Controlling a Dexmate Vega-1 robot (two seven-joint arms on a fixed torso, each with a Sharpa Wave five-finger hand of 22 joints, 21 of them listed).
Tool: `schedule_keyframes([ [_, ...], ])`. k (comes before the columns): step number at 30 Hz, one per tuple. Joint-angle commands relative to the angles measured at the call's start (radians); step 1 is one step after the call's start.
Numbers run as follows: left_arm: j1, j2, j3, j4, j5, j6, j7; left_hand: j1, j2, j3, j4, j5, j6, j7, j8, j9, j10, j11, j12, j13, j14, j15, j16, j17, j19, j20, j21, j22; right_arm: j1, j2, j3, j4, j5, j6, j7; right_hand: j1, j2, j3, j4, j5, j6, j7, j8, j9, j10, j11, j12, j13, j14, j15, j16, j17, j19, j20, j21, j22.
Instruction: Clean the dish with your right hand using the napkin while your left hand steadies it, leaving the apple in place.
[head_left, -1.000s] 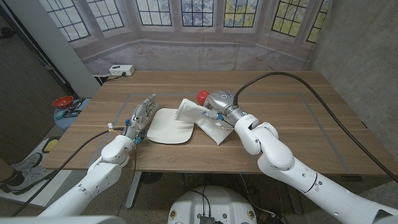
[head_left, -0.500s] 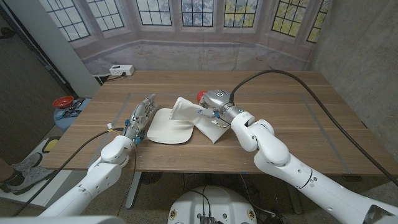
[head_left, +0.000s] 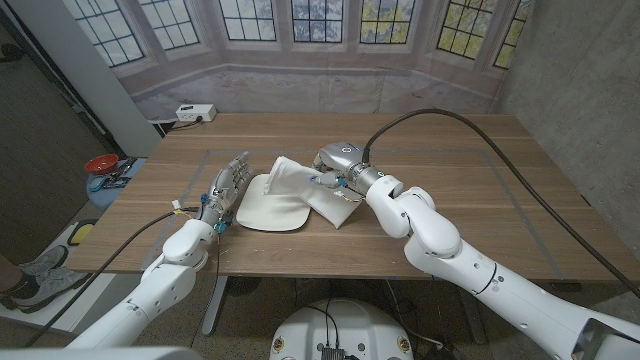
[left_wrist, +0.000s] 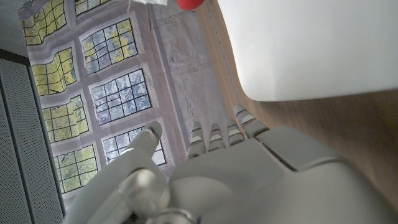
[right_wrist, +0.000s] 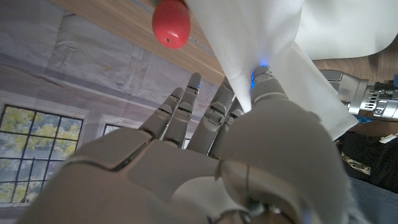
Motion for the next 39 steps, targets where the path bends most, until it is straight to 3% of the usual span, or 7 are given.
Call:
schedule_keyframes([
  [1, 0.011, 0.000, -0.005, -0.008, 0.000, -0.005, 0.006, 0.015, 0.000, -0.004, -0.003, -0.002, 0.001, 0.000, -0.001, 0.003, -0.001, 0.003, -0.001, 0.005, -0.001, 0.006, 0.002, 0.002, 0.001, 0.004, -0.001, 0.002, 0.040, 0.018, -0.022, 0.028, 0.031, 0.021, -0.013, 0.002, 0.012, -0.003, 0.000, -0.003, 0.014, -0.017, 0.000, 0.002, -0.007, 0.002, -0.004, 0.004, -0.009, -0.153, 0.007, 0.003, -0.002, -0.041, -0.001, 0.001],
  [19, 0.019, -0.001, -0.012, -0.004, -0.010, -0.018, -0.004, 0.017, 0.001, -0.004, -0.004, -0.001, 0.002, 0.000, -0.001, 0.003, -0.001, 0.003, -0.001, 0.005, 0.000, 0.006, 0.002, 0.002, 0.001, 0.004, 0.000, 0.002, 0.091, 0.052, -0.057, 0.057, 0.047, 0.034, -0.017, 0.002, 0.021, -0.013, -0.001, -0.016, 0.003, -0.016, -0.004, 0.004, -0.014, 0.003, -0.006, 0.003, -0.012, -0.151, 0.009, 0.002, -0.003, -0.039, 0.000, 0.001],
  [39, 0.072, 0.016, -0.045, -0.043, -0.011, -0.035, 0.023, 0.018, -0.001, -0.007, -0.003, -0.002, -0.002, -0.001, -0.003, 0.003, -0.001, 0.003, -0.001, 0.005, -0.001, 0.005, 0.001, 0.003, 0.000, 0.005, -0.001, 0.002, 0.164, 0.110, -0.113, 0.181, 0.093, 0.057, -0.057, 0.002, 0.028, -0.021, -0.002, -0.024, -0.002, -0.015, -0.005, 0.005, -0.019, 0.003, -0.005, 0.005, -0.016, -0.151, 0.009, 0.000, -0.004, -0.038, -0.001, 0.001],
])
